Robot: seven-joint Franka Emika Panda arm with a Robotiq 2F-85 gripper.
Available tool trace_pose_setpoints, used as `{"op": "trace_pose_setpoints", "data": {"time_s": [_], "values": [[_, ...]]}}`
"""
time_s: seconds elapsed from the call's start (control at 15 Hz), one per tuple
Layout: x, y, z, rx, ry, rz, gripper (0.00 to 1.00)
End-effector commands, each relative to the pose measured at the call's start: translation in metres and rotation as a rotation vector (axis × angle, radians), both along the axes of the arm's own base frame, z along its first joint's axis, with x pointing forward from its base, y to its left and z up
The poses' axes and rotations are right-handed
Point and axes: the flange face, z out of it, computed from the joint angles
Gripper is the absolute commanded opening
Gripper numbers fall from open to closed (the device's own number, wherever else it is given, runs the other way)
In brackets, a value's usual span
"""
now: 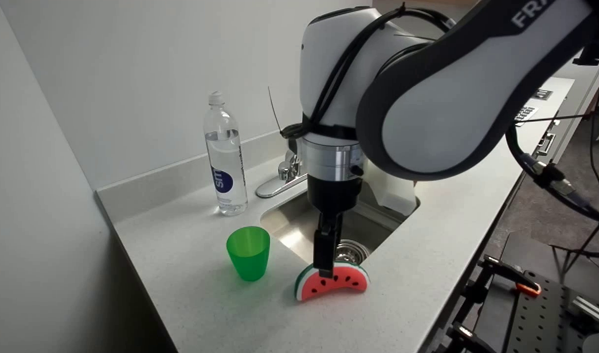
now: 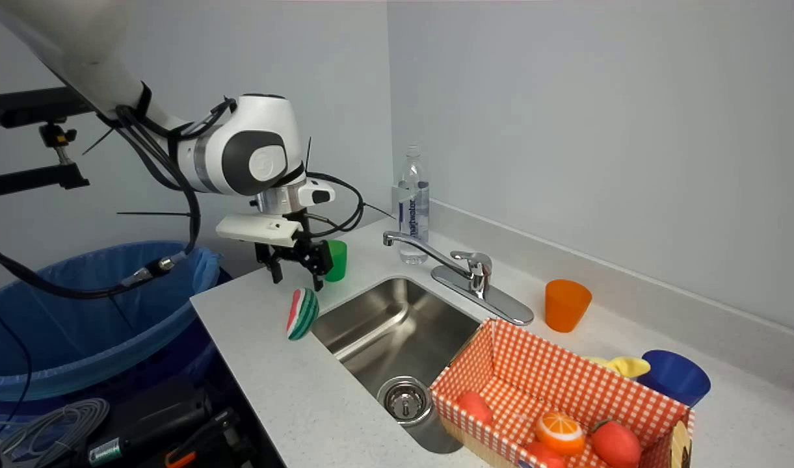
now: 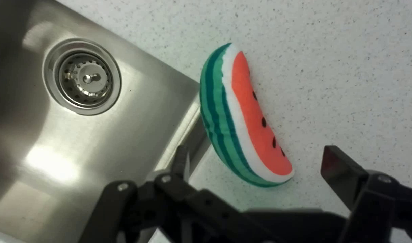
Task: Pick the watermelon plush toy on the side of the sink and put it in the box
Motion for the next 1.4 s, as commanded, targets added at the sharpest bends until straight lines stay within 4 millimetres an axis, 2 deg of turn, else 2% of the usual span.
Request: {"op": "trace_pose_setpoints", "data": {"time_s": [0.0,0.47,0.53,0.6,0.73,0.93,1.33], "values": [[0.011,0.016,-0.014,-0.012,0.022,0.079,1.0],[0.009,0.013,-0.051,-0.093,0.066,0.155,1.0],[0.008,0.011,-0.056,-0.101,0.071,0.161,0.98],[0.008,0.01,-0.059,-0.105,0.071,0.158,0.74],[0.008,0.008,-0.059,-0.084,0.082,0.134,0.69],[0.01,0.005,-0.047,-0.05,0.07,0.081,0.45],[0.019,-0.008,0.017,0.04,0.001,-0.041,0.02]]}}
